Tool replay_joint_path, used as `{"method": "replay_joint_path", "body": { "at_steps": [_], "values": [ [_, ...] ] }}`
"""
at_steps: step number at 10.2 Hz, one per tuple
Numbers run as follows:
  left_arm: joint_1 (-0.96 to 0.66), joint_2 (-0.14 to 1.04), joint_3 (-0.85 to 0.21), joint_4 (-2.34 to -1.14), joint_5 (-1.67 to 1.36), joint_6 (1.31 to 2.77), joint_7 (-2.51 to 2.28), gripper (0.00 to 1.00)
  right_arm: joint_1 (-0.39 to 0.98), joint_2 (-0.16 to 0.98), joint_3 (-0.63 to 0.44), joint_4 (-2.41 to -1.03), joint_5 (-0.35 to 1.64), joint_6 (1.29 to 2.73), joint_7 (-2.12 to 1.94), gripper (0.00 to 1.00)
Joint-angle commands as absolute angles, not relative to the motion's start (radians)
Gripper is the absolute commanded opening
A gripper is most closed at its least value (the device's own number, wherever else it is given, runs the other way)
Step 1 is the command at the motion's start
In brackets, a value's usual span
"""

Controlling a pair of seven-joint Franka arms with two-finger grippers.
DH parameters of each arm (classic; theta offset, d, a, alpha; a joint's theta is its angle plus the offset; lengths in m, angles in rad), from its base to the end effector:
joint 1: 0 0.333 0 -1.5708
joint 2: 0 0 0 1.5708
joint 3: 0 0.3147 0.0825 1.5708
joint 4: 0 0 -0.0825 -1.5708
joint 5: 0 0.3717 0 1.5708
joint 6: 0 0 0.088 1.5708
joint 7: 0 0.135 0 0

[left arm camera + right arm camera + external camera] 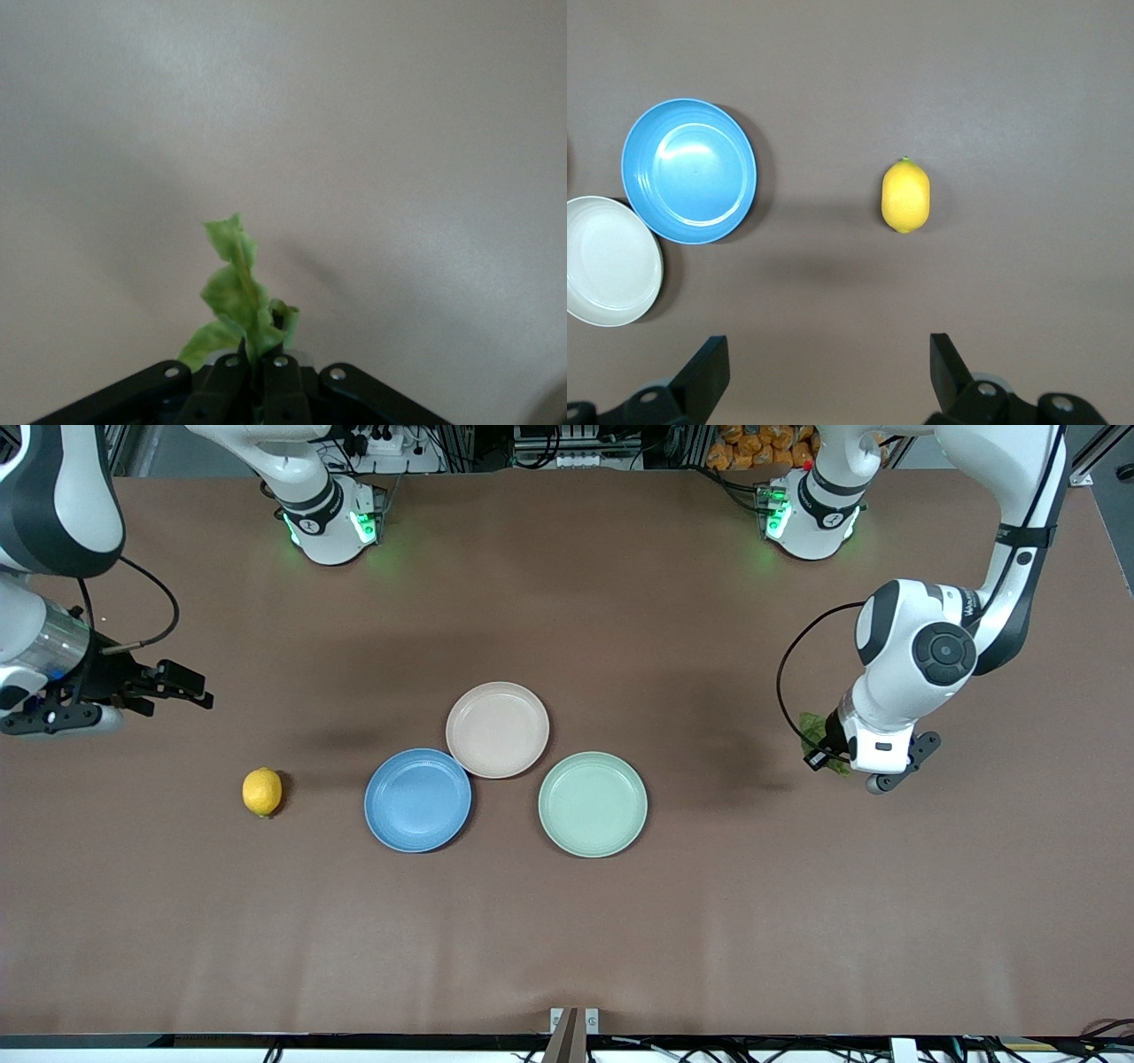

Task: Pick lemon and lettuce from blue and beige plates
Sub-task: 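Retract the right arm to rest while the left gripper carries lettuce outward, then lower the lettuce onto the table and open the left gripper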

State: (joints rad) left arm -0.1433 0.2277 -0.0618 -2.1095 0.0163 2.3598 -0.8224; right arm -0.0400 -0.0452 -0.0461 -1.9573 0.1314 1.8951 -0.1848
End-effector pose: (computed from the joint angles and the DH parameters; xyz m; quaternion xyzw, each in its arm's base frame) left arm 0.5557 -0.1148 0.2899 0.9541 0.2991 0.0095 0.0067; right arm 0.5312 -0.0330 0.4688 -0.9976 -0.0278 -0.0001 0.0637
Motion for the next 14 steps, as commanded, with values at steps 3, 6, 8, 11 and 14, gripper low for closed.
{"method": "replay_joint_path", "body": {
  "at_steps": [3, 6, 8, 11, 14],
  "values": [
    [-0.080, 0.273, -0.067, -2.002, 0.035, 2.329, -0.583, 0.00, -0.061, -0.110, -0.021, -1.941, 0.126, 1.910, -0.189, 1.00],
    [-0.081, 0.308, -0.067, -1.953, 0.037, 2.329, -0.484, 0.00, -0.058, -0.110, -0.021, -1.864, 0.080, 1.905, -0.183, 1.00],
    [-0.078, 0.336, -0.066, -1.913, 0.038, 2.329, -0.410, 0.00, -0.057, -0.110, -0.023, -1.789, 0.043, 1.838, -0.179, 1.00],
    [-0.074, 0.371, -0.064, -1.887, 0.049, 2.329, -0.271, 0.00, -0.057, -0.110, -0.023, -1.715, 0.041, 1.784, -0.119, 1.00],
    [-0.071, 0.411, -0.064, -1.838, 0.055, 2.301, -0.250, 0.00, -0.049, -0.104, -0.023, -1.661, 0.031, 1.741, -0.048, 1.00]
  ]
}}
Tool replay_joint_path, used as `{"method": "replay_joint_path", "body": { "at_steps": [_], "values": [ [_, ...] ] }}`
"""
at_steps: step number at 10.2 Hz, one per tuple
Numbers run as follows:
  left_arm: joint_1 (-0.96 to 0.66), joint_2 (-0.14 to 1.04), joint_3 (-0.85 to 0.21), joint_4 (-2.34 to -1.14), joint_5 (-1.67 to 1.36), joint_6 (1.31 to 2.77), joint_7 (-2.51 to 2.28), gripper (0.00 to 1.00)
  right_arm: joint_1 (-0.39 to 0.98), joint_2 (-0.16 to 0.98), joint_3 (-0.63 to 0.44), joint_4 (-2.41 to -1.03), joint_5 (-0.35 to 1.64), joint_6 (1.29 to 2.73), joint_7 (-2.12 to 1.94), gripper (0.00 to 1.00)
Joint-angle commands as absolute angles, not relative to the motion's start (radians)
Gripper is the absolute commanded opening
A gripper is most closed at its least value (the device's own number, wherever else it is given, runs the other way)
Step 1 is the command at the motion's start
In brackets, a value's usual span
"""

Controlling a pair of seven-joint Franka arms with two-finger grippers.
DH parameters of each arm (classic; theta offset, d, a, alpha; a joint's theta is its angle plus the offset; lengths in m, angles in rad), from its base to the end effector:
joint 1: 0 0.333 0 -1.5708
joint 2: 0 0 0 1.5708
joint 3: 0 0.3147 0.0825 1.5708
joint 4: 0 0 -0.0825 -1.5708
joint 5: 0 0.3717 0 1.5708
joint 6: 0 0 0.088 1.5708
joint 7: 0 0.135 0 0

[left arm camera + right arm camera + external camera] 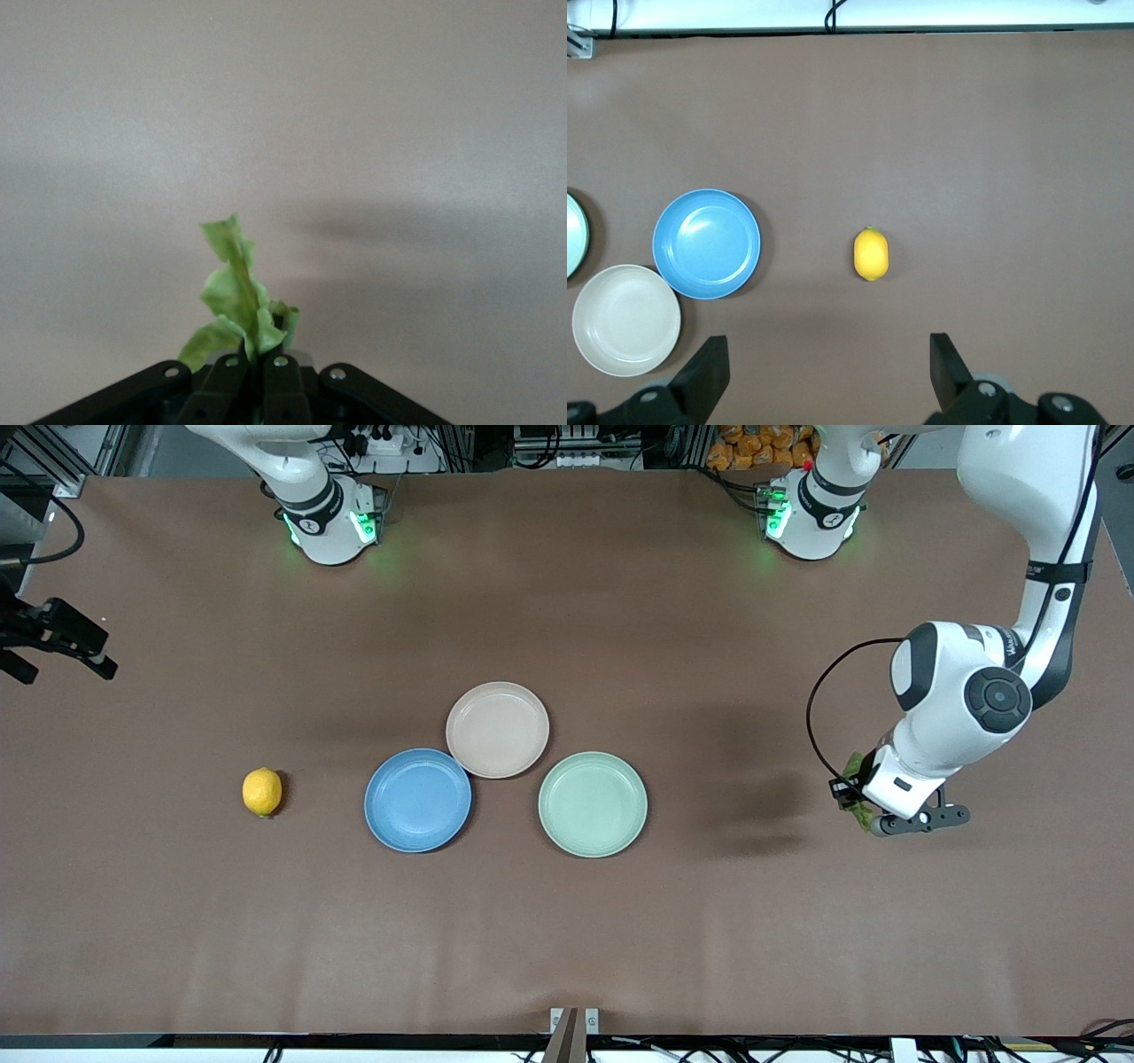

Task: Pick lemon and lettuce from blue and beige plates
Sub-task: 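Lower the lettuce onto the table and open the left gripper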

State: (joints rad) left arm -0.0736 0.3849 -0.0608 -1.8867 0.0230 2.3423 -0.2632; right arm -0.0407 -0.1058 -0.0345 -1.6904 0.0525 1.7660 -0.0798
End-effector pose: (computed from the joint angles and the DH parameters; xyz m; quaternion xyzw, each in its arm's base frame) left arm 0.6239 -0.0817 0.2890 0.9976 0.0592 0.0345 0.0098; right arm 0.5314 -0.0349 0.6153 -0.9955 0.0005 -0.0924 0.0208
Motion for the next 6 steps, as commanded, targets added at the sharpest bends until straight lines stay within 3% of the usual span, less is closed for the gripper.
{"method": "replay_joint_path", "body": {
  "at_steps": [1, 3, 4, 5, 6],
  "values": [
    [-0.068, 0.408, -0.066, -1.838, 0.096, 2.283, -0.249, 0.00, -0.049, -0.104, -0.023, -1.657, 0.017, 1.732, -0.048, 1.00],
    [-0.061, 0.407, -0.067, -1.839, 0.115, 2.273, -0.245, 0.00, -0.048, -0.097, -0.023, -1.640, 0.005, 1.729, -0.048, 1.00],
    [-0.061, 0.407, -0.069, -1.842, 0.115, 2.273, -0.244, 0.07, -0.043, -0.092, -0.025, -1.641, 0.002, 1.727, -0.048, 1.00],
    [-0.060, 0.403, -0.069, -1.845, 0.115, 2.272, -0.242, 0.75, -0.032, -0.084, -0.026, -1.640, -0.014, 1.720, -0.048, 1.00],
    [-0.061, 0.402, -0.069, -1.851, 0.115, 2.273, -0.242, 1.00, -0.003, -0.074, -0.029, -1.629, -0.043, 1.714, -0.046, 1.00]
  ]
}}
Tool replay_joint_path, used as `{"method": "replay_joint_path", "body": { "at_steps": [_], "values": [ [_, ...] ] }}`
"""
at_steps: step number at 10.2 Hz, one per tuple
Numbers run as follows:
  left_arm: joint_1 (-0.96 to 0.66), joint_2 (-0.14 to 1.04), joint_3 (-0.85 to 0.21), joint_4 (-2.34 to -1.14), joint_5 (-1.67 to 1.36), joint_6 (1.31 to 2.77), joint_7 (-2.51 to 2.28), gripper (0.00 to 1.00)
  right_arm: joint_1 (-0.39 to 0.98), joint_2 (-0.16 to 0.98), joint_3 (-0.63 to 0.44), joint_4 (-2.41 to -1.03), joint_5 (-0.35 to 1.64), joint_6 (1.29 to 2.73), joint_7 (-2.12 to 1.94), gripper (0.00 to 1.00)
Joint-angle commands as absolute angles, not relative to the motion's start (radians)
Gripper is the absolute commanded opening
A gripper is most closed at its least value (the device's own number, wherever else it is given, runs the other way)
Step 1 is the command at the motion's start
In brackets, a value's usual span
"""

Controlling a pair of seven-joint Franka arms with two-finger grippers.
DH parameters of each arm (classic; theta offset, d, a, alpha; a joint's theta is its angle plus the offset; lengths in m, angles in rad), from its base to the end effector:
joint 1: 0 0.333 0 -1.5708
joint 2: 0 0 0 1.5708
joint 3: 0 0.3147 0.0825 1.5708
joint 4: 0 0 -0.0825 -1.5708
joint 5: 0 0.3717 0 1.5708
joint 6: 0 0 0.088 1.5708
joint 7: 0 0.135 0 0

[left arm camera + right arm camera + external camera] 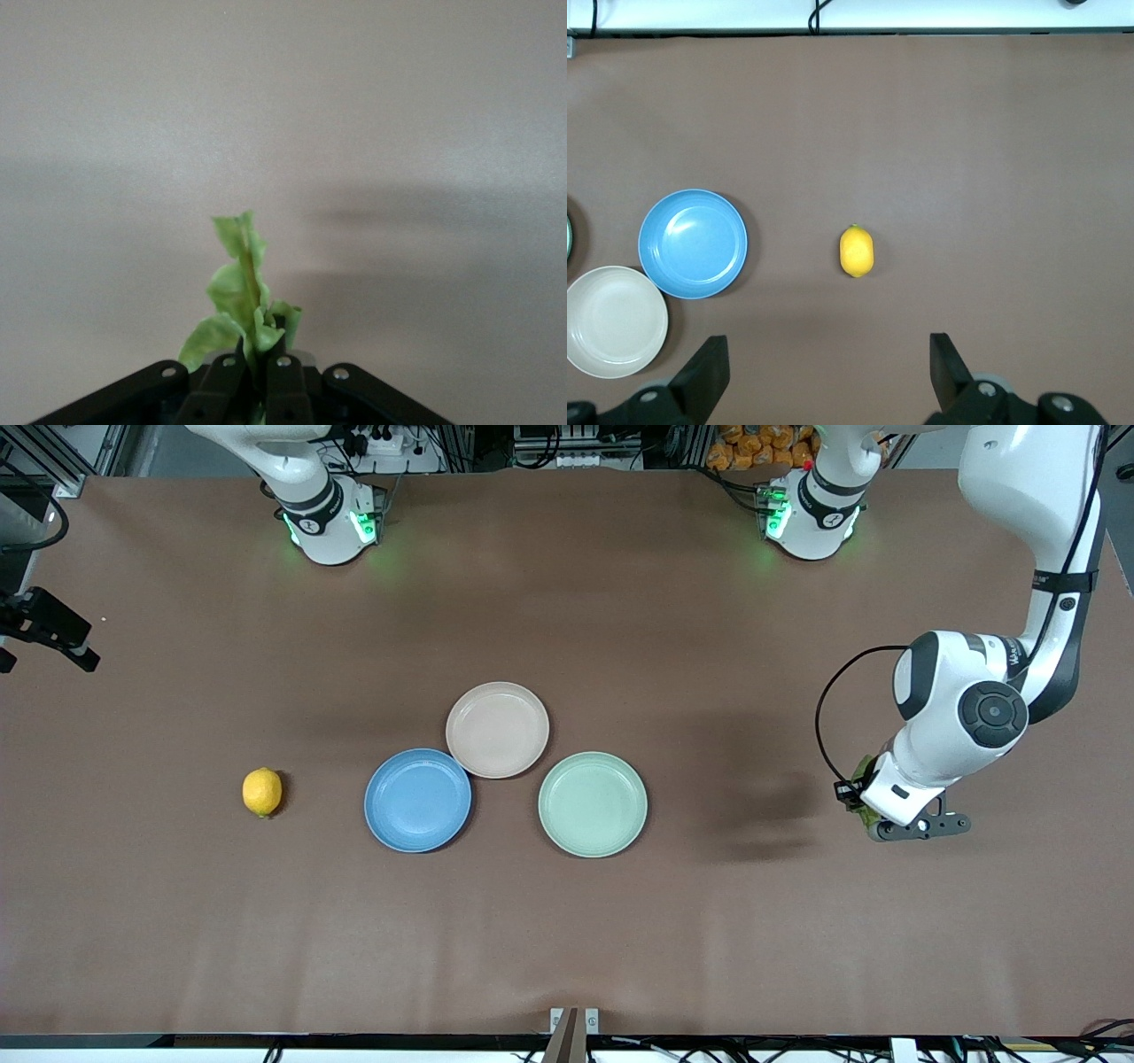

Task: Pick lemon and lettuce from blue and beige plates
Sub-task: 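Lower the lettuce onto the table and open the left gripper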

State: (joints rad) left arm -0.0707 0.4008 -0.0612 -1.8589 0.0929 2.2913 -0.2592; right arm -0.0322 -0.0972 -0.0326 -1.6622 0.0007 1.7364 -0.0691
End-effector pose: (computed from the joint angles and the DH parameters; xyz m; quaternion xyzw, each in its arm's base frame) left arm 0.6258 -0.0770 0.2863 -0.9989 -0.0362 -0.0207 0.0199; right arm 0.5314 -0.0352 0.6208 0.9963 0.0021 0.0855 0.0038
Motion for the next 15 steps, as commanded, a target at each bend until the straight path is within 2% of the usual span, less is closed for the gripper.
{"method": "replay_joint_path", "body": {
  "at_steps": [1, 3, 6, 9, 15],
  "values": [
    [-0.063, 0.396, -0.071, -1.855, 0.114, 2.269, -0.250, 1.00, 0.001, -0.057, -0.029, -1.603, -0.063, 1.692, -0.046, 1.00],
    [-0.061, 0.370, -0.072, -1.864, 0.114, 2.218, -0.242, 1.00, -0.003, -0.032, -0.031, -1.574, -0.055, 1.683, -0.046, 1.00],
    [-0.061, 0.304, -0.075, -1.923, 0.112, 2.218, -0.258, 1.00, -0.012, -0.025, -0.031, -1.572, -0.051, 1.671, -0.048, 1.00],
    [-0.061, 0.233, -0.075, -1.982, 0.101, 2.218, -0.275, 1.00, -0.015, 0.008, -0.032, -1.572, -0.054, 1.556, -0.041, 1.00],
    [-0.061, 0.094, -0.084, -2.137, 0.098, 2.226, -0.288, 1.00, -0.021, 0.014, -0.031, -1.571, -0.049, 1.555, -0.040, 1.00]
  ]
}}
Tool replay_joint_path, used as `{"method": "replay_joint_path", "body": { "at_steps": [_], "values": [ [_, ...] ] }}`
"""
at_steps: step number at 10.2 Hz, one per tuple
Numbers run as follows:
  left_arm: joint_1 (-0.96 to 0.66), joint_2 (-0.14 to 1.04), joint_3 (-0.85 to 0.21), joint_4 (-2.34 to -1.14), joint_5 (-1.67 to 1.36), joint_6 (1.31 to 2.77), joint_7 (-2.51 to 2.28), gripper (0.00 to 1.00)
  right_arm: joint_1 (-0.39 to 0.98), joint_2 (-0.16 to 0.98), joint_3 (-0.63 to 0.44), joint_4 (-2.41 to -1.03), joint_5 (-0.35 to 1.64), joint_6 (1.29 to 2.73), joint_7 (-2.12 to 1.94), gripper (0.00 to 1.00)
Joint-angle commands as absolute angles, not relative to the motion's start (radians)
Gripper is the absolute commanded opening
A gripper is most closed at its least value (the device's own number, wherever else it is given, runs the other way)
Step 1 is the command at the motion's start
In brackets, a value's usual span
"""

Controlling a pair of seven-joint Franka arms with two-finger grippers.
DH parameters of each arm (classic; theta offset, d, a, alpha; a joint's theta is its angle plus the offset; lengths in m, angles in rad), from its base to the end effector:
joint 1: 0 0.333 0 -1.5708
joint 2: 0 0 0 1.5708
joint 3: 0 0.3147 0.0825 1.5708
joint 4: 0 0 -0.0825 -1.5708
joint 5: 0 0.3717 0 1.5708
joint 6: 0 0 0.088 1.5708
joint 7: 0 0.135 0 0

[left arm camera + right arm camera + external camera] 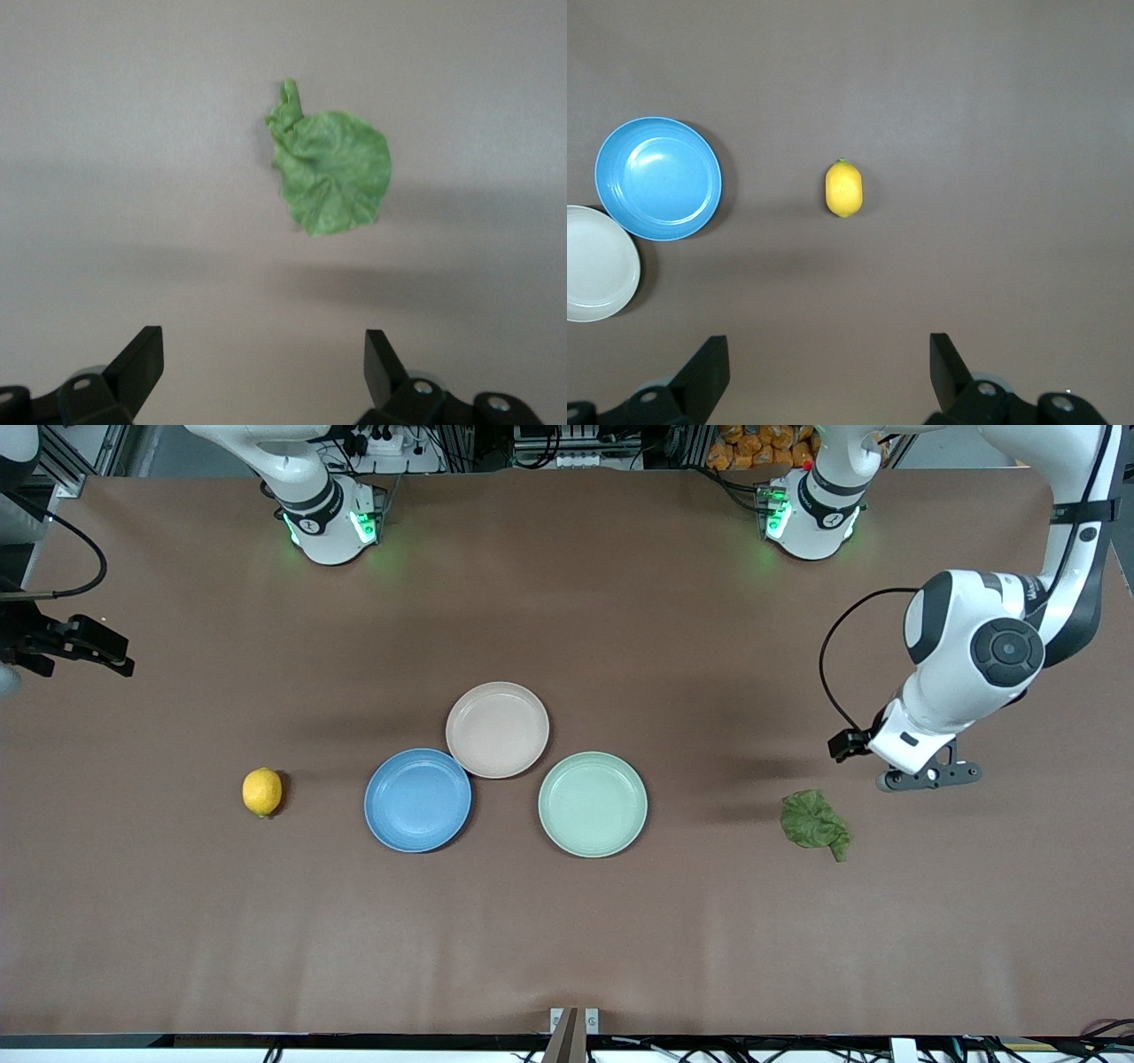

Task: Pick lemon and lettuce from blue and beige plates

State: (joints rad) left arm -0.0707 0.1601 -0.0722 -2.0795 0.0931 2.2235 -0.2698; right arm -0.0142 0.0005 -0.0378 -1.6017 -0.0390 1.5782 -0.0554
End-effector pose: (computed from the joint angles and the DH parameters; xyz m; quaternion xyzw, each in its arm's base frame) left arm 0.5554 -0.0744 0.3287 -0.9989 -0.0353 0.0012 0.0319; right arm 0.5405 -0.0334 0.5815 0.9997 0.0021 -0.0130 0.0188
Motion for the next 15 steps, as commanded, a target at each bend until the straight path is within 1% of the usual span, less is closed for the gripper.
{"method": "replay_joint_path", "body": {
  "at_steps": [1, 3, 8, 9, 12, 15],
  "values": [
    [-0.061, 0.089, -0.084, -2.135, 0.098, 2.226, -0.288, 1.00, -0.021, 0.014, -0.031, -1.571, -0.049, 1.555, -0.032, 1.00],
    [-0.061, 0.078, -0.084, -2.106, 0.086, 2.221, -0.276, 1.00, -0.021, 0.014, -0.031, -1.571, -0.049, 1.555, -0.028, 1.00],
    [-0.063, 0.023, -0.086, -2.094, 0.086, 2.180, -0.270, 1.00, -0.034, 0.014, -0.031, -1.571, -0.048, 1.555, 0.020, 1.00],
    [-0.063, 0.023, -0.086, -2.070, 0.084, 2.152, -0.268, 1.00, -0.032, 0.014, -0.029, -1.569, -0.048, 1.555, 0.047, 1.00],
    [-0.071, 0.023, -0.087, -1.959, 0.064, 2.008, -0.267, 1.00, -0.032, 0.014, -0.029, -1.571, -0.048, 1.555, 0.045, 1.00],
    [-0.071, 0.020, -0.109, -1.870, 0.061, 1.896, -0.267, 1.00, -0.034, 0.014, -0.029, -1.571, -0.048, 1.555, 0.038, 1.00]
  ]
}}
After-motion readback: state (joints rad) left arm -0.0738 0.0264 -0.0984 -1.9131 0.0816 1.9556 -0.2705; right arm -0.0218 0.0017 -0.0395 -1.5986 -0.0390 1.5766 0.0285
